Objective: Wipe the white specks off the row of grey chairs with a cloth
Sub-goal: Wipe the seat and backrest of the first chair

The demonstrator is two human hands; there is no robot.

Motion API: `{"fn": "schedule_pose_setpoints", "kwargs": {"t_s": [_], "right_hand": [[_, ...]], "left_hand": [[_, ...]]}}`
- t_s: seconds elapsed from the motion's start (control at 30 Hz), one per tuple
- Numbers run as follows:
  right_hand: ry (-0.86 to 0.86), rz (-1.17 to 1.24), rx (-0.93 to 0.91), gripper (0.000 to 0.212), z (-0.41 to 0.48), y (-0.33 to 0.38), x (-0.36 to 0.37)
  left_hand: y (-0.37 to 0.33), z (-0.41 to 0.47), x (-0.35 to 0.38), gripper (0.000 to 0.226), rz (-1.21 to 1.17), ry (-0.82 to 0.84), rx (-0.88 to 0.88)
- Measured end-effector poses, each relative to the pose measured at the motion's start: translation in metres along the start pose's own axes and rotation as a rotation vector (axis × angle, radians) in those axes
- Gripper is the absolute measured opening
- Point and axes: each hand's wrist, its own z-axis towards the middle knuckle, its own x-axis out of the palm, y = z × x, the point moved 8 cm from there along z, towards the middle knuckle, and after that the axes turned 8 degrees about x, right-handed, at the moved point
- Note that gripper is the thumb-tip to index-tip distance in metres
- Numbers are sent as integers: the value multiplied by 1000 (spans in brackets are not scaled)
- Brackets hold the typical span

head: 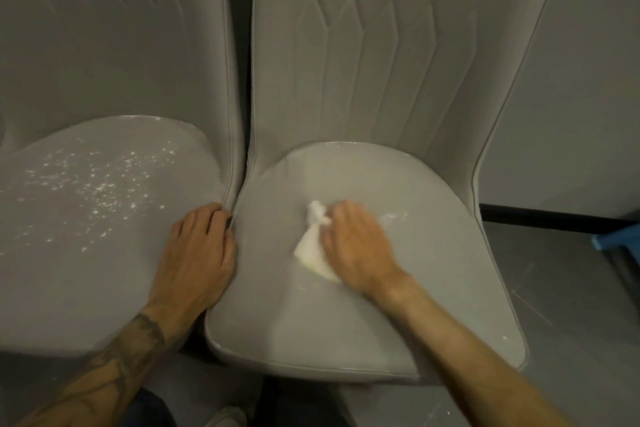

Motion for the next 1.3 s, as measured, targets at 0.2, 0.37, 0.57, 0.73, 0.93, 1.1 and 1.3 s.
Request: {"fn": "schedule_pose_setpoints", "kwargs": {"t_s": [0.2, 0.37, 0.57, 0.73, 0.93, 1.1, 1.3], "right_hand": [[-11, -146, 310, 31, 16, -47, -5], [-60, -42, -21, 26, -3, -2, -3], [-66, -193, 462, 31, 7, -128, -29], [-17, -23, 64, 34, -24, -12, 0], [-35, -145, 501, 34, -1, -156, -38], [-9, -14, 290, 26, -34, -32, -7], [-8, -126, 336, 31, -45, -55, -18]], "left_hand": [[-2, 2, -1, 38, -1, -2, 8], [-1, 1, 0, 37, -9, 7, 18], [-1, 2, 0, 35, -3, -17, 31], [-1, 1, 1, 35, -11, -22, 42], [0, 1, 2, 36, -13, -11, 39], [-1, 1, 0, 30, -11, -27, 54], [-2, -1, 0, 34, -23, -24, 48]]}}
